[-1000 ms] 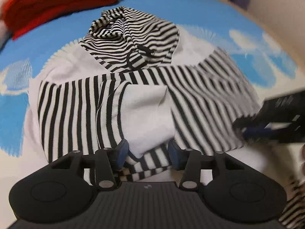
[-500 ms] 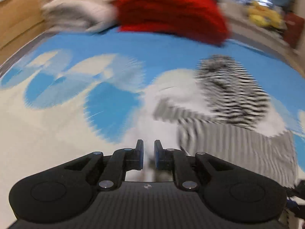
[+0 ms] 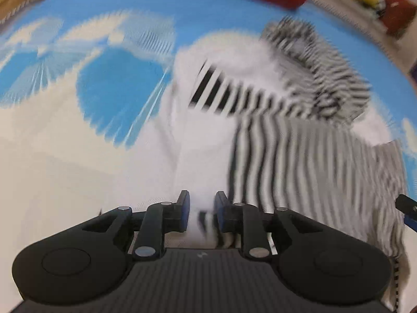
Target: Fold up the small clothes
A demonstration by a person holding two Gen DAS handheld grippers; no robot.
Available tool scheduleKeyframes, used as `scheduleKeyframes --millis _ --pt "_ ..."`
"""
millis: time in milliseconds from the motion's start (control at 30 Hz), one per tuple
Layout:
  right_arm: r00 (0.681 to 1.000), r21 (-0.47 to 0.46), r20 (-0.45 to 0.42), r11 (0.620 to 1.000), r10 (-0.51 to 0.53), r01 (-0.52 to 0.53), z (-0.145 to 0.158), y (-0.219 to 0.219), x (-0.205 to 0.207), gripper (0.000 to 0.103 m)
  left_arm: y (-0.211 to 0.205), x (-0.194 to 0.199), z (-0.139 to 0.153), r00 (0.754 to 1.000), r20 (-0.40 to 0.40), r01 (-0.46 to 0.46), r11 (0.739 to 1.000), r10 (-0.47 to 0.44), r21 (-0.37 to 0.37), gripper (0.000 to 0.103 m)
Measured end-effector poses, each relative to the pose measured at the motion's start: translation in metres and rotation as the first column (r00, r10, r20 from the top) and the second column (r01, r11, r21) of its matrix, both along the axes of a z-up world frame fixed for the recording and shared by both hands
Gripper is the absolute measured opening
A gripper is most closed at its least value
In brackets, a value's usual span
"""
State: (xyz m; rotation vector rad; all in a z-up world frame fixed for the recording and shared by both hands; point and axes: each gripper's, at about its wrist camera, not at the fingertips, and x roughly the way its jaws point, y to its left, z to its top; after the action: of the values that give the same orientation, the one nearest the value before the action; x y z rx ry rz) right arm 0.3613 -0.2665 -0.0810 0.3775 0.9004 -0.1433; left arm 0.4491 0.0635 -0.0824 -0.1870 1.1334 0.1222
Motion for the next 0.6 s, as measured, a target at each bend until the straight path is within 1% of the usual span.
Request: scheduleKeyframes --millis 33,67,100,167,200,267,300,367,433,467,500,600 --pt "1.000 -0.018 -0.015 1.000 0.025 -0.025 -0.004 0.003 0.003 0.060 0.002 -0.001 -0.001 1.000 -0.010 -0.011 1.000 0.011 -0.007 0.028" --pt "0.998 -0.016 -0.043 0.999 0.042 -0.042 -0.010 0.004 0.005 0.062 0.004 -0.001 0.002 1.000 -0.013 -0.019 1.000 0.019 -0.013 0.029" --pt "0.995 0.003 -0.091 0.999 0.050 -0.050 -0.020 0.002 0.008 0.062 0.004 -0.001 0.008 1.000 -0.009 -0.018 1.000 0.018 -0.019 0.029" --pt "0.987 0.016 -0.162 1.000 0.017 -0.014 -0.033 -0.003 0.010 0.062 0.003 -0.004 0.024 0.999 0.040 0.000 0.999 0.002 -0.036 0.032" --pt "0.984 0.001 -0.177 1.000 -0.007 0.008 -0.036 -0.006 0.009 0.062 0.002 -0.004 0.031 0.998 0.063 0.007 1.000 -0.005 -0.030 0.033" --pt "0.987 -0.008 -0.163 1.000 0.001 -0.002 -0.034 -0.005 0.009 0.062 0.000 -0.003 0.037 0.995 0.094 0.020 1.000 -0.019 -0.010 0.037" --pt "0.988 -0.004 -0.155 1.000 0.012 -0.013 -0.031 -0.006 0.010 0.063 -0.003 -0.001 0.036 0.995 0.093 0.023 1.000 -0.022 -0.008 0.037" --pt "0.987 0.008 -0.160 1.000 0.017 -0.016 -0.032 -0.006 0.010 0.064 0.000 0.004 0.027 0.998 0.053 0.017 0.999 -0.015 -0.029 0.037" --pt "0.981 0.007 -0.192 1.000 -0.001 0.002 -0.038 -0.006 0.012 0.064 0.008 0.007 0.015 1.000 -0.024 -0.016 0.995 0.014 -0.096 0.037" --pt "0.979 0.006 -0.206 1.000 -0.010 0.012 -0.042 -0.008 0.012 0.064 0.010 0.005 0.013 0.998 -0.047 -0.038 0.992 0.032 -0.119 0.037" --pt "0.978 0.003 -0.210 1.000 -0.016 0.017 -0.043 -0.008 0.009 0.064 0.011 0.004 0.014 0.998 -0.049 -0.046 0.992 0.040 -0.118 0.037" --pt "0.984 -0.016 -0.175 1.000 -0.024 0.021 -0.033 -0.003 0.006 0.064 0.009 0.002 0.030 1.000 0.020 -0.014 0.998 0.015 -0.065 0.037"
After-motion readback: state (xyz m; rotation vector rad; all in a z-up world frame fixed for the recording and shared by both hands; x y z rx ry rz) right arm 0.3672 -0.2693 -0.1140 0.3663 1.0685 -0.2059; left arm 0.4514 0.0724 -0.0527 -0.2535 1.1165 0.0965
